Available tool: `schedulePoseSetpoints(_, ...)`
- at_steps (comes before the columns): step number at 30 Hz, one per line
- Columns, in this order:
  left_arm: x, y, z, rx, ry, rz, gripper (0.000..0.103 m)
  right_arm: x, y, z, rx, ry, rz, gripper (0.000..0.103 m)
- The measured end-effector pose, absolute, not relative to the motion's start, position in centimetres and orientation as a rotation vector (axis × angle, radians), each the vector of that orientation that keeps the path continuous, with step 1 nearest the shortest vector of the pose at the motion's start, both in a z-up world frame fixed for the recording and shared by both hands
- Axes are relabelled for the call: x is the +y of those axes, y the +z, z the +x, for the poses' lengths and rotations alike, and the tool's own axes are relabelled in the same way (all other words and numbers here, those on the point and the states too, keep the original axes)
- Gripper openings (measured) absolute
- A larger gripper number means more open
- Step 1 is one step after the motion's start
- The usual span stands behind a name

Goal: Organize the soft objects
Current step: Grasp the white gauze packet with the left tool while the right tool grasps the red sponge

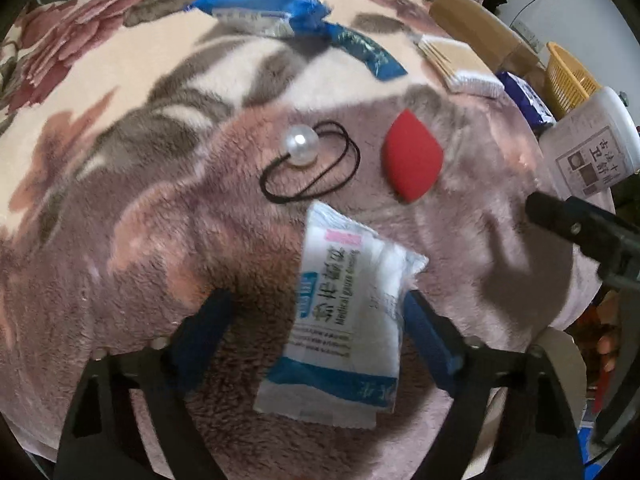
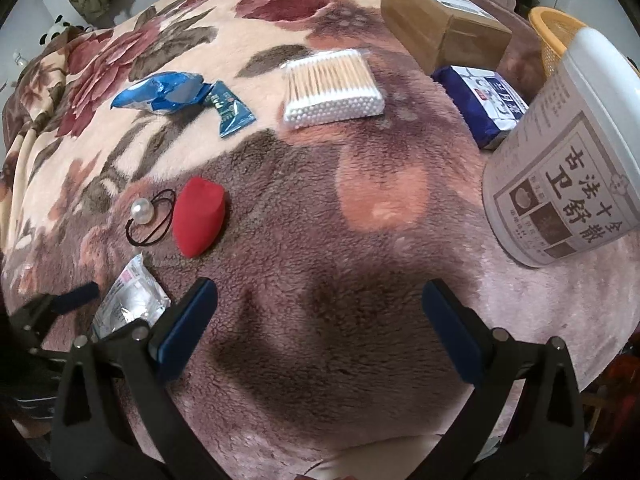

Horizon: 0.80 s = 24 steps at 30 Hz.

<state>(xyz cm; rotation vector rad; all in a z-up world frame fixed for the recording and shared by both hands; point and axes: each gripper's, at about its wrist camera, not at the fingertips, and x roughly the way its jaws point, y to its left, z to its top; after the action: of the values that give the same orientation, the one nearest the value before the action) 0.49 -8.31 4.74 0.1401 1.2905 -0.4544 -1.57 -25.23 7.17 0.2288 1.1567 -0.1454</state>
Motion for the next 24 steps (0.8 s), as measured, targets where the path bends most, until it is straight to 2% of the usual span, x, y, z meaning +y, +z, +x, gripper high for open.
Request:
schedulePoseSetpoints(2,-8.2,4.8,0.6,1.271,-0.442,0.154,0.062,-25.8,7.2,-1.7,1.155,-0.159,0.231,0.103)
schedulePoseSetpoints(3,-8.0,5.1,0.7,1.247,-0.423,0.153,0.059,-26.1,7.1,-1.6,1.155,-0.166,0.233,0.103)
schedulePoseSetpoints(10,-5.2,5.6,1.5,1.219,-0.385,0.034,0.059,-26.8,7.0,-0.5,1.147,-0.181,0.237,0.103)
schedulePoseSetpoints(21,-0.8,6.4,2.4,1.174,-0.348,-0.050,0.061,-19.6,5.4,3.6,1.151,-0.046,0.242,0.101)
schedulePoseSetpoints(22,-0.7,6.4,2.4,1.170,-0.350,-0.052,0.061,-19.3,5.3,3.8,1.148,-0.045,0.250,0.099)
schedulePoseSetpoints(24,-0.6,6.2,2.5,1.177,-0.356,-0.059,0.062,-18.7,4.8,4.3,1.160,-0.047,0.249,0.083)
